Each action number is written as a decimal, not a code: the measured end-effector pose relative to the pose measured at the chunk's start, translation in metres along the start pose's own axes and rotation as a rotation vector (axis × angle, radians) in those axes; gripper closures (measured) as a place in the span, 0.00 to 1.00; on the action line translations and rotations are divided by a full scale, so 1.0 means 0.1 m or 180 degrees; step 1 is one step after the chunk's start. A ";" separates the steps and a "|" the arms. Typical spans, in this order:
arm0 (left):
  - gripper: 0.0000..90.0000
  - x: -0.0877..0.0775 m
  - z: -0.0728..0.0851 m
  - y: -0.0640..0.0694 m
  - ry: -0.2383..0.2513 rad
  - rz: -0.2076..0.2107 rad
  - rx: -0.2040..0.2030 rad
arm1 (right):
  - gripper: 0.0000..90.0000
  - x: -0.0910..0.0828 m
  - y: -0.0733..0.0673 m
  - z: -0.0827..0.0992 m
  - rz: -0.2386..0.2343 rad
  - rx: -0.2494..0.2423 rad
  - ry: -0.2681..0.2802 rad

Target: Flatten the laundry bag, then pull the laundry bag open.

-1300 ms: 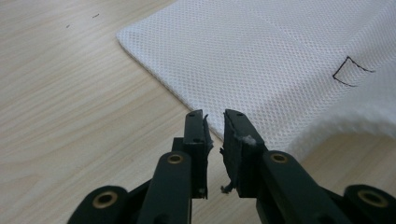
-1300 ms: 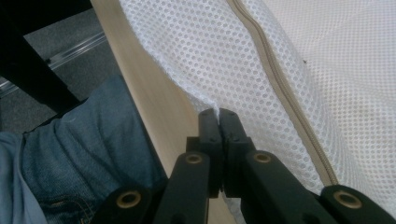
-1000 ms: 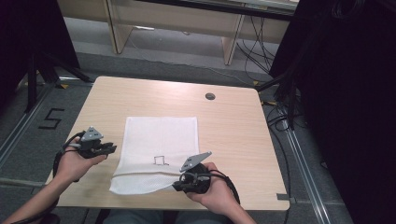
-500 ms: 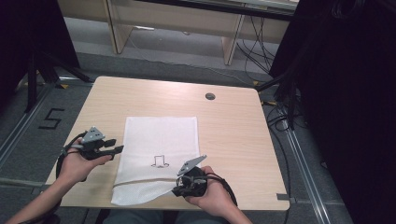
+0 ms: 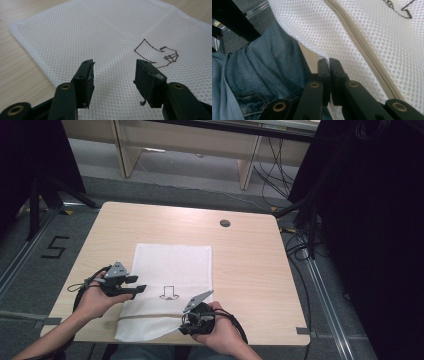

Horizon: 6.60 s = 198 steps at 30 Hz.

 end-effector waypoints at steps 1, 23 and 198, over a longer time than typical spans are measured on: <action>0.54 0.00 0.00 0.00 0.0000 0.0000 0.0000 | 0.98 0.00 0.00 0.00 0.0000 0.0000 0.0000; 0.82 -0.05 0.06 0.10 -0.0269 0.0268 0.0142 | 0.96 -0.32 0.75 0.09 0.0625 0.0669 0.0293; 0.89 0.95 -0.47 1.85 -0.0383 0.1348 0.1316 | 1.00 -0.28 0.75 0.53 0.0575 0.1120 -0.0275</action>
Point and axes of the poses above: each handheld gripper's, and its own axes: x roughly forward along the jaws, z roughly out of its underside, y roughly to its right, the point moved 5 cm from there along x, roughly forward along the jaws, and after that the axes turned 3 degrees about x, right-handed, at the moved point
